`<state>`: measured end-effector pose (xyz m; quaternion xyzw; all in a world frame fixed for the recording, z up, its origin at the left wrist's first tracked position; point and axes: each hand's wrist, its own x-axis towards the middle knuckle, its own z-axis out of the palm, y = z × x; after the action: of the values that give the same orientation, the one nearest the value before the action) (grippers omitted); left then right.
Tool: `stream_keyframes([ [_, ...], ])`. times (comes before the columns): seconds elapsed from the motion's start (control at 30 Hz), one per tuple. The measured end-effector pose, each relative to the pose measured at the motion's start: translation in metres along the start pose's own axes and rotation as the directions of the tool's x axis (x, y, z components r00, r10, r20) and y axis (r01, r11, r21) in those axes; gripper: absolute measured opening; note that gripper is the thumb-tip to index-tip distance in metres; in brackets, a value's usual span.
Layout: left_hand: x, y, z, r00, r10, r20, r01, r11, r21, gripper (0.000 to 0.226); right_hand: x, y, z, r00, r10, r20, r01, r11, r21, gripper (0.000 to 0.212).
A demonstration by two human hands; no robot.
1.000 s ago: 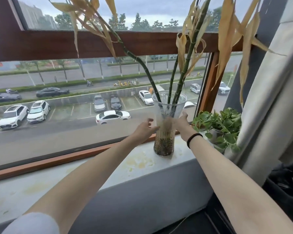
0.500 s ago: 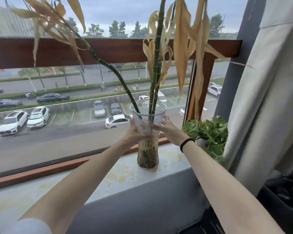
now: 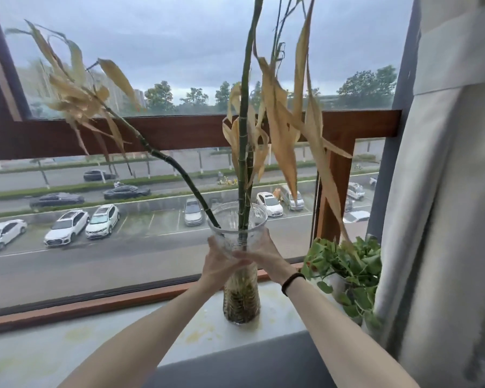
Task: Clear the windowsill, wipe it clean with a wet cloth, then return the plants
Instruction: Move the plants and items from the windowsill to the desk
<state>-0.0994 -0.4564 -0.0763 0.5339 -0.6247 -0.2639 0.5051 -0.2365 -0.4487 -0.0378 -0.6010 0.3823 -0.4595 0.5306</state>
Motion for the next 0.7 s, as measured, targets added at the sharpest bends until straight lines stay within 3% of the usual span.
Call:
stream_keyframes([
  [0.07, -0.004, 0.007, -0.001, 0.998, -0.012, -0.055, 0.012, 1.000, 0.000, 0.078, -0.001, -0.005, -0.002, 0.998, -0.046, 0.039, 0.045, 0.999, 0.005, 0.114],
  [0.23, -0.008, 0.026, -0.014, 0.992, 0.016, -0.129, -0.015, 1.000, 0.009, 0.086, -0.001, -0.023, 0.003, 0.991, -0.122, 0.051, 0.125, 0.990, -0.059, 0.127],
  [0.33, -0.015, 0.034, -0.028, 0.984, 0.013, -0.178, -0.019, 0.999, -0.030, 0.089, 0.002, -0.035, 0.013, 0.986, -0.138, 0.095, 0.144, 0.988, -0.061, 0.148],
  [0.47, -0.026, 0.037, -0.054, 0.967, -0.046, -0.249, 0.013, 0.991, -0.132, 0.094, 0.000, -0.046, 0.036, 0.973, -0.116, 0.200, 0.122, 0.992, -0.017, 0.116],
  [0.6, -0.046, 0.045, -0.083, 0.955, 0.003, -0.298, -0.030, 0.996, -0.085, 0.086, -0.013, -0.052, 0.065, 0.958, -0.174, 0.226, 0.148, 0.981, 0.127, 0.122],
  [0.7, -0.067, 0.053, -0.099, 0.951, 0.030, -0.307, -0.046, 0.998, -0.048, 0.087, -0.025, -0.052, 0.084, 0.953, -0.193, 0.232, 0.155, 0.973, 0.172, 0.101],
])
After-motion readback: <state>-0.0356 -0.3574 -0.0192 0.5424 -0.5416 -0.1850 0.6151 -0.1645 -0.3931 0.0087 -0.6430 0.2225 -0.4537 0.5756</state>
